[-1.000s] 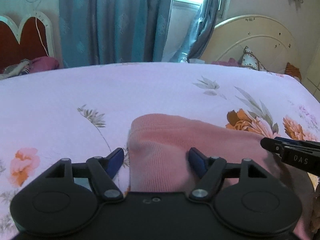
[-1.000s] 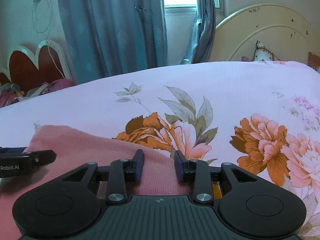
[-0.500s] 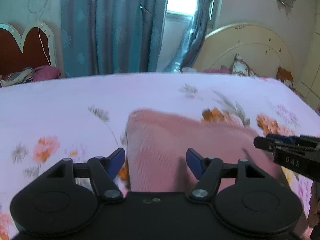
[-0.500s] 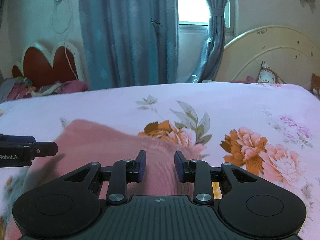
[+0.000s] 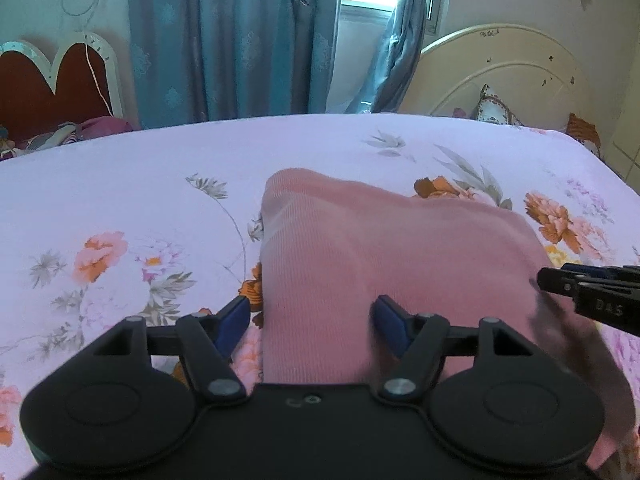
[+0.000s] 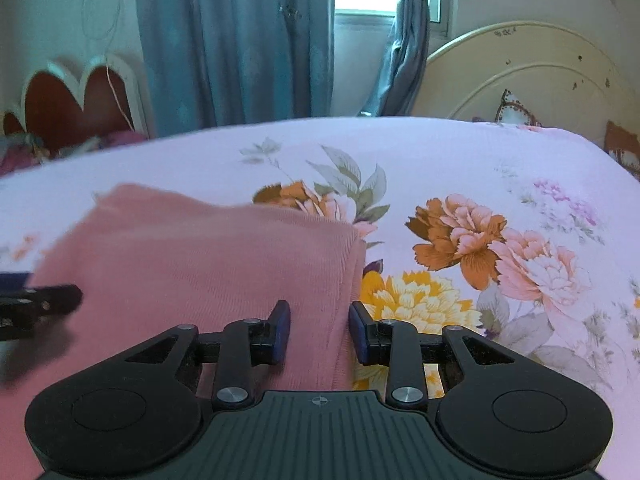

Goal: Fold small clothes

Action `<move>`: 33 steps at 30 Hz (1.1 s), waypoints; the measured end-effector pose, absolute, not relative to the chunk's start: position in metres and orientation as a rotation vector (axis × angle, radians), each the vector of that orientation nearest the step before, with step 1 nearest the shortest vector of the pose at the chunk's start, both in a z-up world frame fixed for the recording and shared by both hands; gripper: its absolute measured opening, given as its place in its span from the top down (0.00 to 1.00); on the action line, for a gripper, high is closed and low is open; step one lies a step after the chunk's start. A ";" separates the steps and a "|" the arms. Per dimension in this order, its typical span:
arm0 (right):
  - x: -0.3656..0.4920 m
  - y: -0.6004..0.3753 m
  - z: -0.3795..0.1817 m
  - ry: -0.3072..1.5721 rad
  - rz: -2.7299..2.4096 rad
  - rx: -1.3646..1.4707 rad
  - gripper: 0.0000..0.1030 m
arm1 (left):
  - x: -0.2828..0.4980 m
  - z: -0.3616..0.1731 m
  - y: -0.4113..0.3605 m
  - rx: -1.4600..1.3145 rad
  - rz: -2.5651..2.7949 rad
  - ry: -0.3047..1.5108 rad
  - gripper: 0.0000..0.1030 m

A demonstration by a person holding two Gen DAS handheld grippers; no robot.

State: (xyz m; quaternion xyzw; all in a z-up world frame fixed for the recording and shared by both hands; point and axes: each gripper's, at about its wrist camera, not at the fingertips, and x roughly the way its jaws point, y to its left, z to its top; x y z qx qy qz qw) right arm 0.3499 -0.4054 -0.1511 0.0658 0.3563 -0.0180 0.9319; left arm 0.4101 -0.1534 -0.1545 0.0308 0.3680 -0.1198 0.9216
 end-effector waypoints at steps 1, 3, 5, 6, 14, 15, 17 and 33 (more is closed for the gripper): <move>0.344 -0.404 -0.146 0.719 -0.028 0.128 0.69 | 0.407 -0.153 -0.152 0.067 -0.247 0.752 0.36; 0.331 -0.400 -0.136 0.697 -0.009 0.114 0.69 | 0.400 -0.150 -0.151 0.067 -0.246 0.752 0.36; 0.318 -0.397 -0.128 0.685 0.009 0.106 0.69 | 0.392 -0.148 -0.150 0.059 -0.250 0.754 0.36; 0.310 -0.395 -0.125 0.680 0.020 0.099 0.69 | 0.388 -0.147 -0.150 0.059 -0.253 0.756 0.36; 0.258 -0.380 -0.134 0.702 0.054 0.040 0.69 | 0.352 -0.149 -0.147 0.082 -0.265 0.744 0.37; 0.253 -0.380 -0.136 0.708 0.050 0.041 0.69 | 0.347 -0.148 -0.144 0.082 -0.265 0.740 0.37; 0.244 -0.382 -0.140 0.717 0.038 0.044 0.69 | 0.336 -0.148 -0.141 0.084 -0.271 0.731 0.37; 0.231 -0.414 -0.155 0.802 0.004 0.111 0.69 | 0.317 -0.164 -0.132 0.060 -0.279 0.828 0.36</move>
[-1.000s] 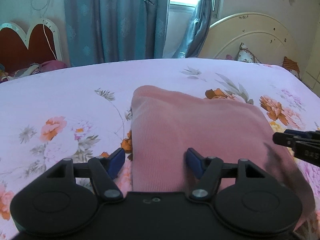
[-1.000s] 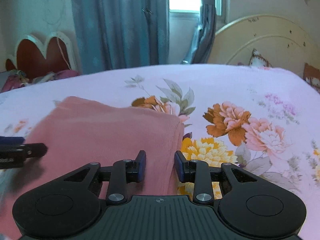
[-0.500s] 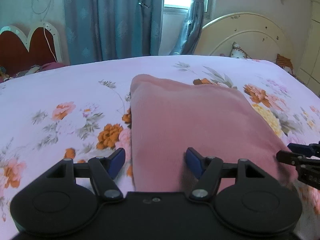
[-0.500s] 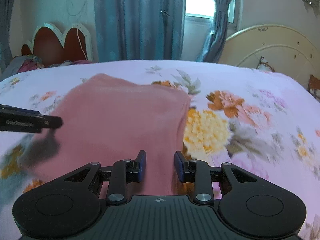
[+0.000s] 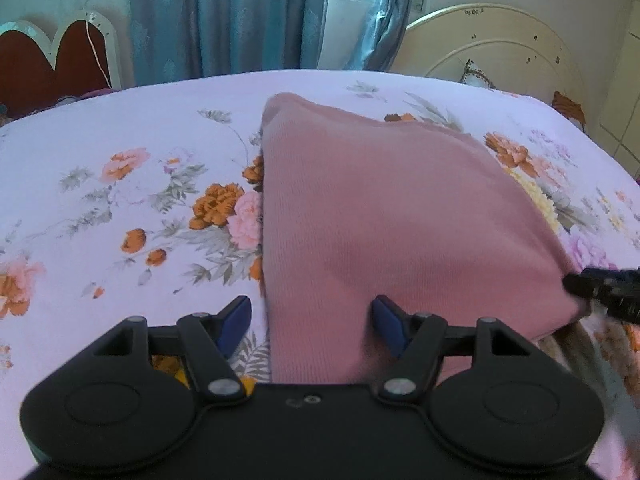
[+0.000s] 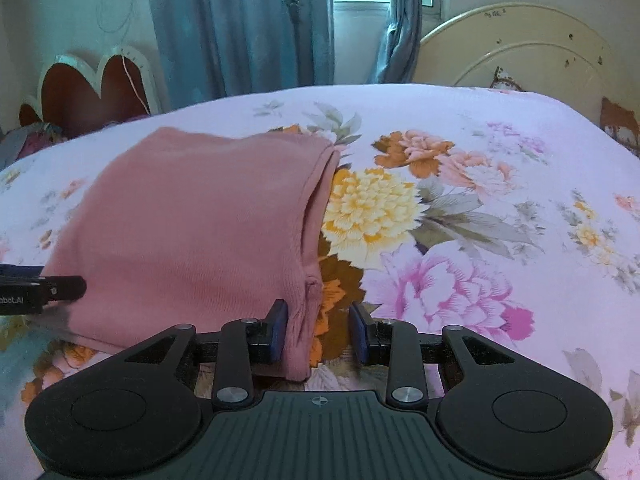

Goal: Fold small clothes

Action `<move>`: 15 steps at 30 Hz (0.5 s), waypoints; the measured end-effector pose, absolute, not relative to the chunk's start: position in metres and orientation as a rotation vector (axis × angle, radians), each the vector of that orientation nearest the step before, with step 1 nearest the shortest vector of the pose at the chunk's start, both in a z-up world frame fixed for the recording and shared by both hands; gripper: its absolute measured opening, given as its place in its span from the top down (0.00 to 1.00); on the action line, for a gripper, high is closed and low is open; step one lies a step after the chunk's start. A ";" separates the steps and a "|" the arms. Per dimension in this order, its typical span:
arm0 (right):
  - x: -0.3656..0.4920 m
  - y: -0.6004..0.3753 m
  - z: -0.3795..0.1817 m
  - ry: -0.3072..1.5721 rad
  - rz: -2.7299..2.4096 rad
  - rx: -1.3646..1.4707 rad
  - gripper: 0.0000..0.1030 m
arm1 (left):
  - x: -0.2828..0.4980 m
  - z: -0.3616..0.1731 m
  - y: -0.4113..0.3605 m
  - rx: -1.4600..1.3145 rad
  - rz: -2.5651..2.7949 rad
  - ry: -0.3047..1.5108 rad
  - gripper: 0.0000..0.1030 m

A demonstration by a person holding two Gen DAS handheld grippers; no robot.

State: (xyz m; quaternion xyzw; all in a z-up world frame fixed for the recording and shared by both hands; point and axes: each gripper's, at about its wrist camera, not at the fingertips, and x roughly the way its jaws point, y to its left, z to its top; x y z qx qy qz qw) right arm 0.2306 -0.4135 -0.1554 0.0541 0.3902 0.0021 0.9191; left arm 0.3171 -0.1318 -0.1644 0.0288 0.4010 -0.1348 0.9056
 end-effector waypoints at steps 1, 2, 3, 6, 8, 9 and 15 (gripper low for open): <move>0.230 -0.412 -0.157 0.811 0.015 0.091 0.69 | 0.317 -0.161 -0.131 0.057 -0.280 0.823 0.36; 0.230 -0.412 -0.156 0.813 0.020 0.080 0.69 | 0.317 -0.157 -0.130 0.053 -0.283 0.816 0.36; 0.231 -0.412 -0.153 0.810 0.019 0.084 0.69 | 0.316 -0.153 -0.130 0.048 -0.283 0.808 0.36; 0.232 -0.417 -0.139 0.770 0.021 0.124 0.69 | 0.322 -0.144 -0.126 0.022 -0.278 0.791 0.33; 0.236 -0.418 -0.132 0.760 0.034 0.142 0.69 | 0.330 -0.139 -0.124 0.008 -0.271 0.789 0.31; 0.240 -0.417 -0.129 0.755 0.040 0.148 0.69 | 0.334 -0.138 -0.124 0.005 -0.268 0.789 0.30; 0.266 -0.418 -0.123 0.758 0.058 0.187 0.69 | 0.356 -0.134 -0.131 0.012 -0.260 0.797 0.26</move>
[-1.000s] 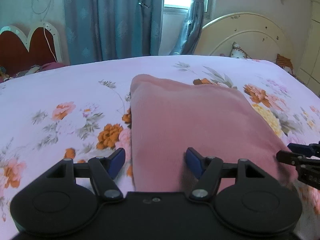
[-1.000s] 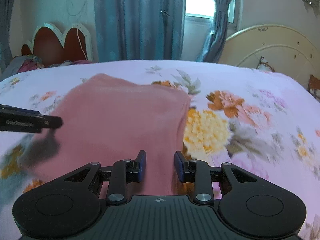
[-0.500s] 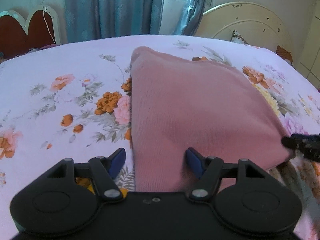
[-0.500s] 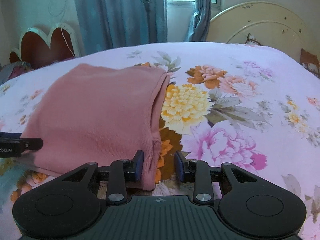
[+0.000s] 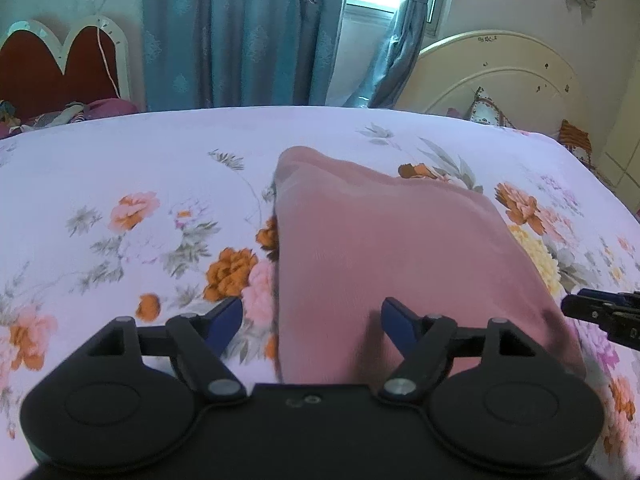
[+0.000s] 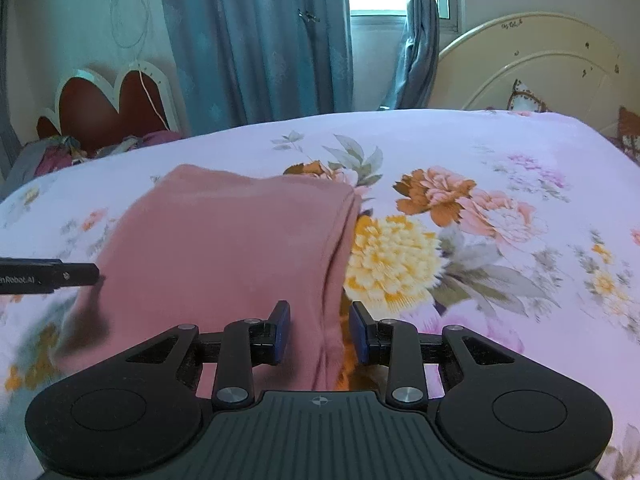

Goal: Fold small clothes

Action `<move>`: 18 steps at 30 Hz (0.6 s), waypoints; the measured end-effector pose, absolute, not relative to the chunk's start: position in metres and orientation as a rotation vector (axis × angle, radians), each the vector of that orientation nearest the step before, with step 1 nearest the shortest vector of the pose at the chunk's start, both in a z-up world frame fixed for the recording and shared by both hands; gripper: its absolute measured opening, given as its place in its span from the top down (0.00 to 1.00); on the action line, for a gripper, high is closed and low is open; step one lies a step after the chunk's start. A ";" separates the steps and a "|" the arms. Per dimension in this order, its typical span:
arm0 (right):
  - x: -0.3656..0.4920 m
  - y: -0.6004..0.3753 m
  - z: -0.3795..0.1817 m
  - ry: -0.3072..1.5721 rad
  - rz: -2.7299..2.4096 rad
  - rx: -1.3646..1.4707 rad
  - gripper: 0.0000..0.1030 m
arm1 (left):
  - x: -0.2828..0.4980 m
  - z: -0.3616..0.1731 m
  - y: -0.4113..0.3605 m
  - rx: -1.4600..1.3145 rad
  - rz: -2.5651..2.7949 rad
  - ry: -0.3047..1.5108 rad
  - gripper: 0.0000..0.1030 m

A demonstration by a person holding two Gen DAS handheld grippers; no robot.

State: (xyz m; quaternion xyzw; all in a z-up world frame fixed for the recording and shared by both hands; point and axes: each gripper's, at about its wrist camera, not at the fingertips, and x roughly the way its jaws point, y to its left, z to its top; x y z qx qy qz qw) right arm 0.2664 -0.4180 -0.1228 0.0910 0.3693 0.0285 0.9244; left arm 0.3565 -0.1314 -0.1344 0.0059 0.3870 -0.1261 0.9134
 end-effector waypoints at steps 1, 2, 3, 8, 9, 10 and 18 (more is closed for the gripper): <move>0.270 -0.418 -0.123 0.759 0.058 0.192 0.69 | 0.360 -0.135 -0.134 0.016 -0.262 0.797 0.25; 0.275 -0.419 -0.124 0.763 0.058 0.198 0.69 | 0.363 -0.135 -0.136 0.020 -0.263 0.797 0.25; 0.281 -0.420 -0.126 0.770 0.056 0.209 0.69 | 0.365 -0.135 -0.138 0.024 -0.266 0.796 0.24; 0.301 -0.427 -0.133 0.786 0.035 0.265 0.69 | 0.379 -0.143 -0.147 0.038 -0.270 0.815 0.22; 0.304 -0.429 -0.134 0.786 0.030 0.267 0.69 | 0.381 -0.145 -0.148 0.039 -0.267 0.819 0.22; 0.307 -0.429 -0.135 0.787 0.024 0.265 0.68 | 0.383 -0.146 -0.148 0.041 -0.263 0.822 0.22; 0.327 -0.431 -0.149 0.783 0.019 0.275 0.16 | 0.400 -0.160 -0.150 0.029 -0.273 0.842 0.16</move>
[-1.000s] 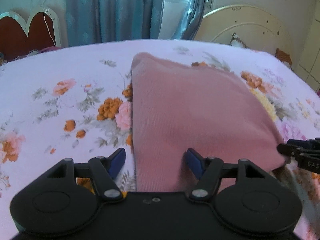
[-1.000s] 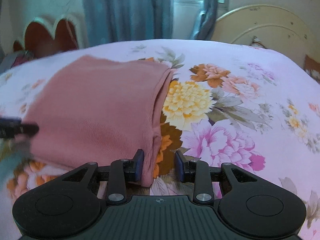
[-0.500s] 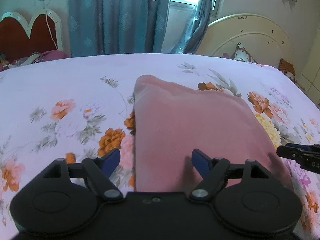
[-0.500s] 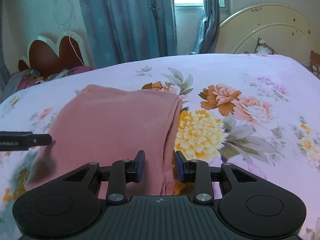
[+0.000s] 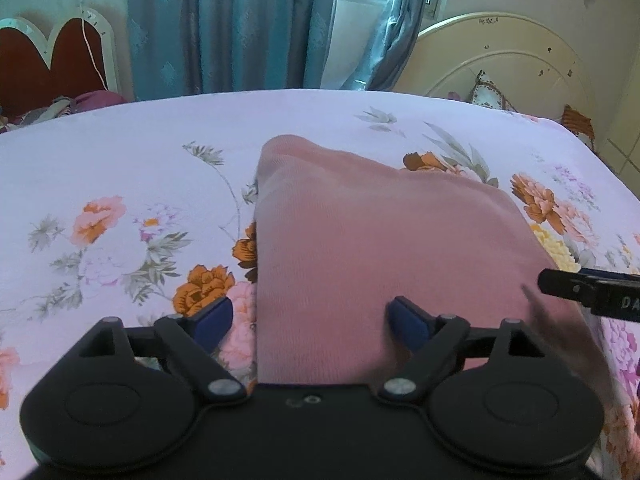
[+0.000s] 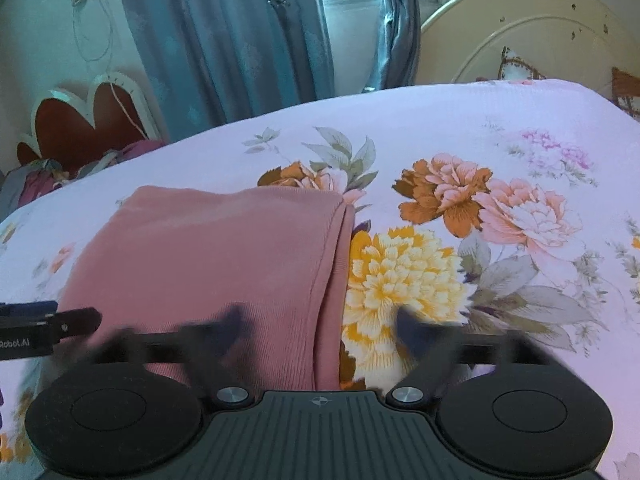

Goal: Fold small clothes

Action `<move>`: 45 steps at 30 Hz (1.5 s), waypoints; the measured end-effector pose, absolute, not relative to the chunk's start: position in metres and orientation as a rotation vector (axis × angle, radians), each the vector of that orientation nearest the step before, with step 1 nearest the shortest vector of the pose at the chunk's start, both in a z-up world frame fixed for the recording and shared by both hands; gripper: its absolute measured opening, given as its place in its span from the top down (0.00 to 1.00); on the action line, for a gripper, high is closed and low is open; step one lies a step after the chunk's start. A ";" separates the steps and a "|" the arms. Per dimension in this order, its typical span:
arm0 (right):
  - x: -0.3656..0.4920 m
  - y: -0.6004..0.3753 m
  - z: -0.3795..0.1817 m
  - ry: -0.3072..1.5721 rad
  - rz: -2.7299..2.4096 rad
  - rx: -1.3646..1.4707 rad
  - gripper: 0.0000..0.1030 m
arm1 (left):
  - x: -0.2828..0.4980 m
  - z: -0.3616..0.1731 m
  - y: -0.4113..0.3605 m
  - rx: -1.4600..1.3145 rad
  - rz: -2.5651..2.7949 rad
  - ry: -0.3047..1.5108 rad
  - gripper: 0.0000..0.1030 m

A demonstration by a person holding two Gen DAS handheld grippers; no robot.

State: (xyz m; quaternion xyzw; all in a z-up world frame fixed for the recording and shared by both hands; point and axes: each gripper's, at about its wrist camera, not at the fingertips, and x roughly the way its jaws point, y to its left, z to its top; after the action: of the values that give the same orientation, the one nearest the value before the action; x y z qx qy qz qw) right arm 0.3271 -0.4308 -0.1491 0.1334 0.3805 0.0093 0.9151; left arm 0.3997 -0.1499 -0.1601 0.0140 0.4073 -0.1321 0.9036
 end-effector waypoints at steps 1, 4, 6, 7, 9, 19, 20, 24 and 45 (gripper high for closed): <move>0.330 -0.430 -0.152 0.794 0.025 0.272 0.16 | 0.402 -0.162 -0.151 0.025 -0.278 0.844 0.15; 0.336 -0.432 -0.164 0.828 0.036 0.312 0.16 | 0.408 -0.167 -0.154 0.010 -0.304 0.855 0.14; 0.338 -0.435 -0.171 0.831 0.042 0.337 0.16 | 0.412 -0.171 -0.155 -0.012 -0.330 0.872 0.14; 0.338 -0.436 -0.172 0.824 0.045 0.341 0.16 | 0.414 -0.173 -0.156 -0.029 -0.342 0.884 0.14; 0.340 -0.438 -0.172 0.815 0.060 0.359 0.19 | 0.418 -0.178 -0.155 -0.077 -0.357 0.905 0.15; 0.346 -0.452 -0.180 0.808 0.168 0.537 0.72 | 0.416 -0.173 -0.151 -0.156 -0.383 0.907 0.47; 0.348 -0.453 -0.181 0.811 0.169 0.557 0.74 | 0.416 -0.172 -0.152 -0.157 -0.381 0.906 0.50; 0.347 -0.454 -0.173 0.815 0.185 0.616 0.80 | 0.411 -0.159 -0.154 -0.152 -0.363 0.872 0.69; 0.351 -0.278 -0.078 0.705 0.396 0.646 0.80 | 0.375 -0.073 0.007 -0.126 -0.307 0.733 0.73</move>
State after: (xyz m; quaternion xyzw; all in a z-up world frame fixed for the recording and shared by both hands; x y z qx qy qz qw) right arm 0.3511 -0.2780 -0.0781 0.3088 0.3368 0.1894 0.8691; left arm 0.3755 0.0073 -0.0731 -0.0614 0.3569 -0.1495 0.9201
